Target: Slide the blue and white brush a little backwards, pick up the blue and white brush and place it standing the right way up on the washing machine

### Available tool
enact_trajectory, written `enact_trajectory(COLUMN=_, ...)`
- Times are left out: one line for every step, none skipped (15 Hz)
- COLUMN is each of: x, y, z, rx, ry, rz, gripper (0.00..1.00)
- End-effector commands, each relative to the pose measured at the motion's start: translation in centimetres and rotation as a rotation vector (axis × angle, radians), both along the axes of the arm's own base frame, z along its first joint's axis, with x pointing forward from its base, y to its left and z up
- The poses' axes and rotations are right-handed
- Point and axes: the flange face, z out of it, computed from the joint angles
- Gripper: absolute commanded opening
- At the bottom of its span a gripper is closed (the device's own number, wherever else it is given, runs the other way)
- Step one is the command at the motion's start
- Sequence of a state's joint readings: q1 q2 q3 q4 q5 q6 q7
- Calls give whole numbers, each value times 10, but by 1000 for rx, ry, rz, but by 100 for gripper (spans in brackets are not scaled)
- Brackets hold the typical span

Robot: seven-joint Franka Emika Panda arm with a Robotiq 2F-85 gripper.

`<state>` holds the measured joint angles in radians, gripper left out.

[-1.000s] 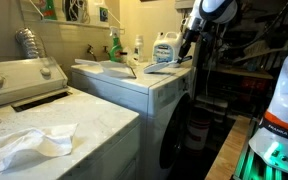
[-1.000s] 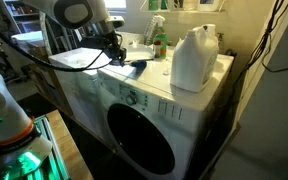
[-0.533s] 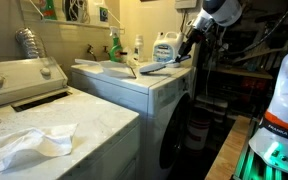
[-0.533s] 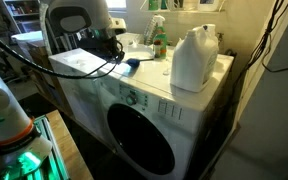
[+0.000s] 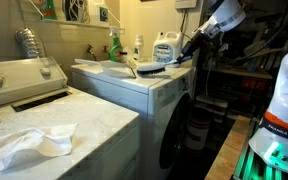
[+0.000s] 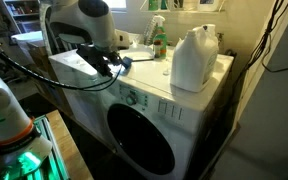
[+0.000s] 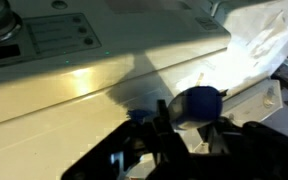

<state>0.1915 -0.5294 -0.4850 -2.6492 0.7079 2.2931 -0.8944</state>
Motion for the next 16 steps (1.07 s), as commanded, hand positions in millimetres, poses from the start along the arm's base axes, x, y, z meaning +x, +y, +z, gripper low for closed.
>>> enact_trajectory(x=-13, y=-19, z=-18, rx=174, ry=-17, rz=-11, gripper=8)
enact_trajectory(x=-15, y=-24, z=-22, rx=192, ry=-15, rz=-32, gripper=8)
enact_trajectory(x=-16, y=-26, z=-22, rx=145, ry=-28, rz=-45, gripper=8)
enact_trajectory(x=-10, y=-20, z=-18, rx=142, ry=-6, rz=-26, gripper=31)
enact_trajectory(x=-12, y=-25, z=-20, rx=138, ry=-11, rz=-36, gripper=31)
enact_trajectory(x=-12, y=-27, z=-20, rx=135, ry=-11, rz=-42, gripper=31)
enact_trajectory(x=-12, y=-27, z=-20, rx=133, ry=-11, rz=-43, gripper=31)
enact_trajectory(x=-12, y=-26, z=-20, rx=132, ry=-11, rz=-42, gripper=31)
enact_trajectory(x=-12, y=-26, z=-20, rx=131, ry=-11, rz=-41, gripper=31)
enact_trajectory(x=-12, y=-26, z=-20, rx=131, ry=-11, rz=-41, gripper=31)
enact_trajectory(x=-12, y=-25, z=-20, rx=131, ry=-11, rz=-41, gripper=31)
enact_trajectory(x=-12, y=-25, z=-20, rx=130, ry=-11, rz=-41, gripper=31)
enact_trajectory(x=-12, y=-25, z=-20, rx=130, ry=-11, rz=-41, gripper=31)
enact_trajectory(x=-9, y=-25, z=-19, rx=132, ry=-14, rz=-52, gripper=8)
enact_trajectory(x=-6, y=-26, z=-17, rx=146, ry=-12, rz=-64, gripper=8)
enact_trajectory(x=-4, y=-27, z=-14, rx=155, ry=-15, rz=-77, gripper=8)
